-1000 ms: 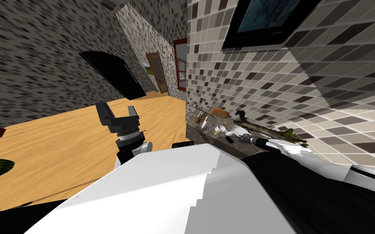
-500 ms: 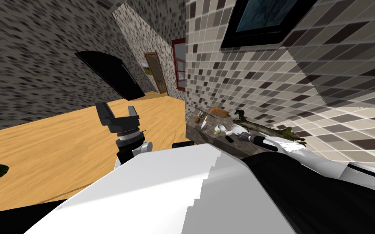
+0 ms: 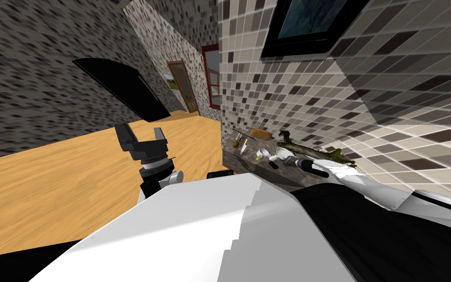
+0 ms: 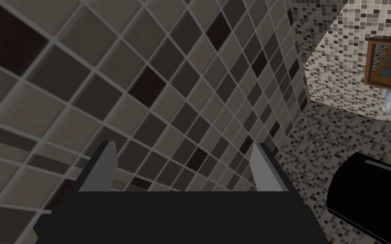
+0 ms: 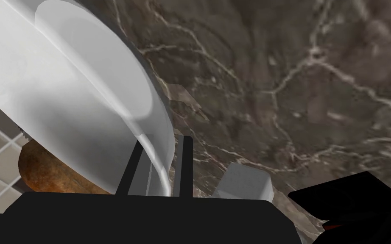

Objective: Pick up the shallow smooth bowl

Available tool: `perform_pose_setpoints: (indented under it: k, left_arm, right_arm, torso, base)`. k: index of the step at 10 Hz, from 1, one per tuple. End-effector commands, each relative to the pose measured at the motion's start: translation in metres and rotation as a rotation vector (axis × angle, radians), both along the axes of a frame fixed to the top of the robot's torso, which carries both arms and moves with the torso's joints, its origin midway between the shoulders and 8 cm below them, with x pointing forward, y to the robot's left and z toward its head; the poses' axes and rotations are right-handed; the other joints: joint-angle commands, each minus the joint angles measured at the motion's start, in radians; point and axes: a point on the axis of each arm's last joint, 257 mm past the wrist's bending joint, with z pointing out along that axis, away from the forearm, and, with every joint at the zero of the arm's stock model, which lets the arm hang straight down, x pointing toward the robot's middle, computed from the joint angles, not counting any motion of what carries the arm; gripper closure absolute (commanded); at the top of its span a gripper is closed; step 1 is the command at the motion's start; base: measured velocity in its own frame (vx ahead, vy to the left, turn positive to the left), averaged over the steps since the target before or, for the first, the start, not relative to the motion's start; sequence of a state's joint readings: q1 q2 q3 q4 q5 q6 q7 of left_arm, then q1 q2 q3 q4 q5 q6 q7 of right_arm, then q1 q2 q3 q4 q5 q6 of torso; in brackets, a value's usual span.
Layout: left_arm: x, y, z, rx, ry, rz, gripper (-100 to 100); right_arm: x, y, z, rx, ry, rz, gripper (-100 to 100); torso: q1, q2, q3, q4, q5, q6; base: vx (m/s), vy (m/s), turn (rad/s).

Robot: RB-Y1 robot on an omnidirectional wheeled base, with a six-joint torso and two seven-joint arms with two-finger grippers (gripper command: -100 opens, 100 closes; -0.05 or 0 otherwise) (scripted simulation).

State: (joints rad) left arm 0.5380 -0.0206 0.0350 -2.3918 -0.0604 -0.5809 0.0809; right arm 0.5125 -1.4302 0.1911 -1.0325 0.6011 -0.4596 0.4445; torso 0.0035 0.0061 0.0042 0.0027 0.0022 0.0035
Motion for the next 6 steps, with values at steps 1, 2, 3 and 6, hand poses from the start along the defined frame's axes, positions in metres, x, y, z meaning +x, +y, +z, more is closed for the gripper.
perform_pose_setpoints:
  k: [1, 2, 3, 6]
  left_arm:
    - [0.000, 0.000, 0.000, 0.000, 0.000, 0.000, 0]
    - [0.000, 0.000, 0.000, 0.000, 0.000, 0.000, 0]
    - [0.000, 0.000, 0.000, 0.000, 0.000, 0.000, 0]
    - [0.000, 0.000, 0.000, 0.000, 0.000, 0.000, 0]
  right_arm:
    - [0.013, 0.005, 0.005, 0.001, -0.004, 0.013, 100]
    - [0.012, 0.005, 0.004, -0.002, 0.001, 0.016, 100]
    - [0.019, 0.007, 0.007, -0.005, 0.000, 0.026, 100]
    - [0.024, 0.009, 0.008, -0.004, -0.001, 0.028, 0]
  torso:
    - [0.000, 0.000, 0.000, 0.000, 0.000, 0.000]
    - [0.000, 0.001, 0.000, 0.000, 0.000, 0.001]
    - [0.001, 0.000, 0.000, 0.000, 0.000, 0.000]
    - [0.002, 0.000, 0.000, 0.000, 0.001, -0.001]
  base:
    - [-0.021, 0.001, -0.133]
    - [-0.016, 0.003, -0.057]
    - [-0.012, 0.004, -0.065]
    - [-0.008, 0.003, -0.035]
